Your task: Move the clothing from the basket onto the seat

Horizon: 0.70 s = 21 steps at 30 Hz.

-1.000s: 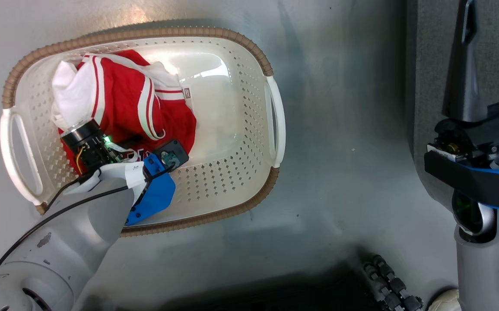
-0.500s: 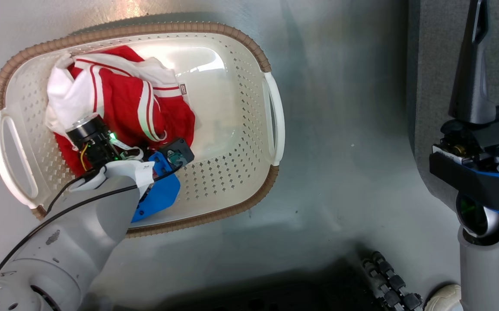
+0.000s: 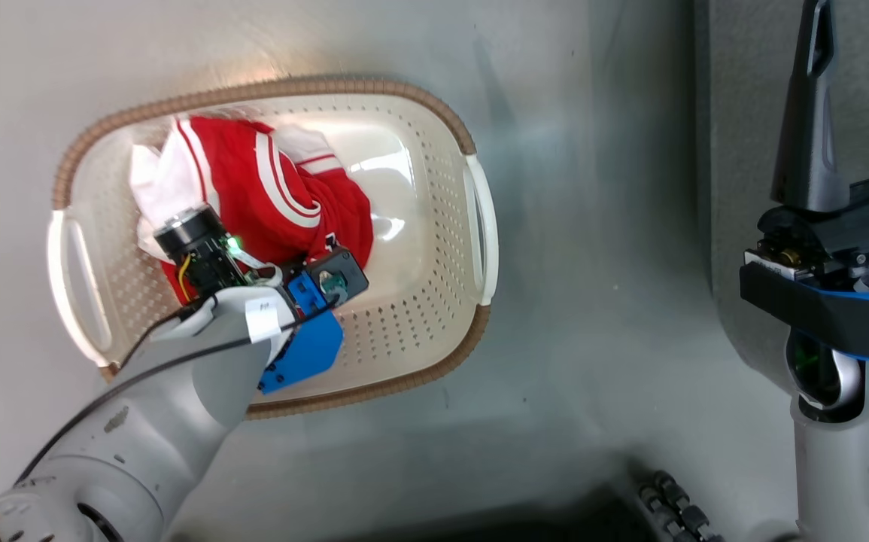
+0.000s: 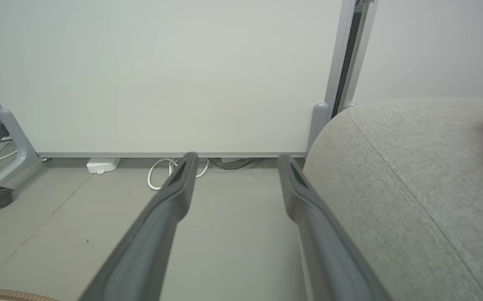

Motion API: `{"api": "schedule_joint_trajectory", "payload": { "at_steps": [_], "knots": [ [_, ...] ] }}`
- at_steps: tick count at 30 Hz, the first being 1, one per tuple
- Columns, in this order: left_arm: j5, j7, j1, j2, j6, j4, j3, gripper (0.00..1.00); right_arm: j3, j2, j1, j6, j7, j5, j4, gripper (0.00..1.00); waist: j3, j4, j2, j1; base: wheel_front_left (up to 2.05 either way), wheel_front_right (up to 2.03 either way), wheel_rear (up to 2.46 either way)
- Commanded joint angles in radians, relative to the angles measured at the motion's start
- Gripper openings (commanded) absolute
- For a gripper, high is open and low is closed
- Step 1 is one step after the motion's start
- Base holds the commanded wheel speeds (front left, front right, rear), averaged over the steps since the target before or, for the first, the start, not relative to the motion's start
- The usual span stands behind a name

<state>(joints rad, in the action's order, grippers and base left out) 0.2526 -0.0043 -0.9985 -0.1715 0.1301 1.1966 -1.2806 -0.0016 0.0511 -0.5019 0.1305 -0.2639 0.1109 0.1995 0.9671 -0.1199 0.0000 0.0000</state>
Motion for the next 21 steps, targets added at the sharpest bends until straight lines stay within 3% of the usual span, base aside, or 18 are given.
{"api": "schedule_joint_trajectory", "payload": {
  "at_steps": [1, 21],
  "knots": [
    [0.005, -0.017, 0.016, 0.003, 0.0, -0.006, -0.002, 0.0, -0.002, -0.001, -0.005, 0.001, -0.001, 0.009, -0.006, 1.0, -0.043, 0.01, 0.0, 0.0, 0.0, 0.0, 0.0],
    [0.353, -0.235, 0.119, 0.036, 0.0, -0.059, 0.008, 0.0, -0.032, -0.001, 0.123, 0.001, -0.001, -0.013, -0.107, 1.0, -0.43, 0.083, 0.0, 0.0, 0.0, 0.0, 0.0]
  ]
}}
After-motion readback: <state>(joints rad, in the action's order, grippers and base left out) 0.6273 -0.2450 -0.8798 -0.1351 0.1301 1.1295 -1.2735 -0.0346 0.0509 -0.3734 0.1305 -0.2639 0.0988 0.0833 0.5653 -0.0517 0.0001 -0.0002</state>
